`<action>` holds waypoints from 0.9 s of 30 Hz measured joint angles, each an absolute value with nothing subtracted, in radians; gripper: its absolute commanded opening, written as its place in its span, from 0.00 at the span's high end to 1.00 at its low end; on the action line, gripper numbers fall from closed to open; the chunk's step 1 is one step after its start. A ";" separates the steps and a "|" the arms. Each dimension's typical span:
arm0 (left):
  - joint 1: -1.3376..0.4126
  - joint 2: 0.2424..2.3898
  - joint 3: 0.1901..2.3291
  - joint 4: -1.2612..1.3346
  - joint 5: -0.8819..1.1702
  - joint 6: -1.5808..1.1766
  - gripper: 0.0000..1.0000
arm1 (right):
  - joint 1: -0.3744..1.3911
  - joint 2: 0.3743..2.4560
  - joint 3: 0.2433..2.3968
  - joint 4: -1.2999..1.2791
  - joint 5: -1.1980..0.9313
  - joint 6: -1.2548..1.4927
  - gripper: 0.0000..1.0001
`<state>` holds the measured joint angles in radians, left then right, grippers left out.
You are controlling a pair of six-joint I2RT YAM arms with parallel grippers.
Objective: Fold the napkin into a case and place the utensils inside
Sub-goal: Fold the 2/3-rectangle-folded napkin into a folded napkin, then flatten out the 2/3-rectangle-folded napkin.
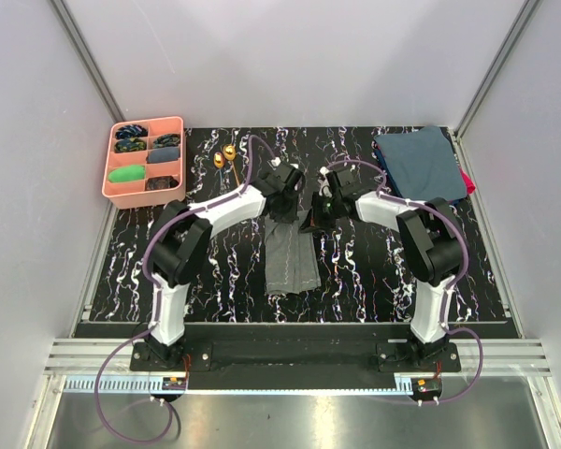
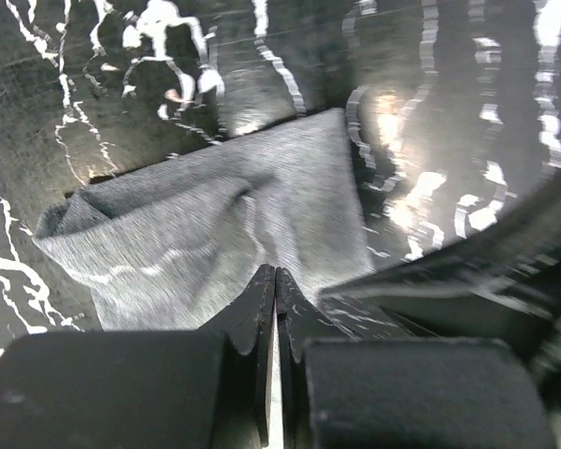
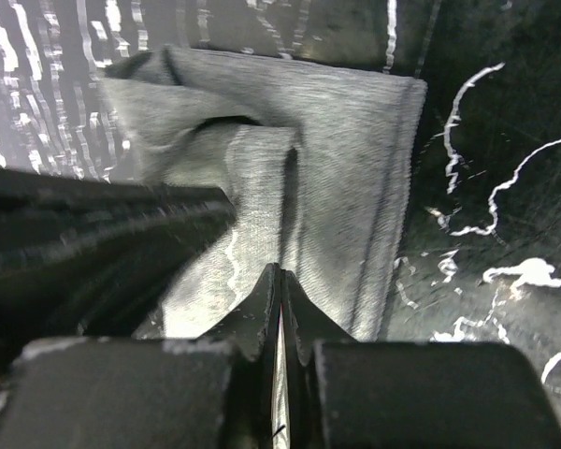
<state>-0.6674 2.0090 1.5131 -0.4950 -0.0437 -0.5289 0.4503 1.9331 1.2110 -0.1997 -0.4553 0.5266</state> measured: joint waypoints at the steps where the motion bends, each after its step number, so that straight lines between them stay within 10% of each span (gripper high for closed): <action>1: -0.661 2.020 1.513 -0.495 -0.042 -0.529 0.98 | 0.450 1.948 1.211 -0.197 -0.455 0.529 0.98; 27: -0.569 2.024 1.436 -0.477 -0.104 -0.469 0.99 | 0.450 2.010 1.209 -0.159 -0.438 0.554 1.00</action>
<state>-0.5690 2.0243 1.4364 -0.4767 -0.1043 -0.4686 0.4503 2.0098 1.2087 -0.1585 -0.4377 0.5541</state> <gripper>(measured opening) 0.004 0.009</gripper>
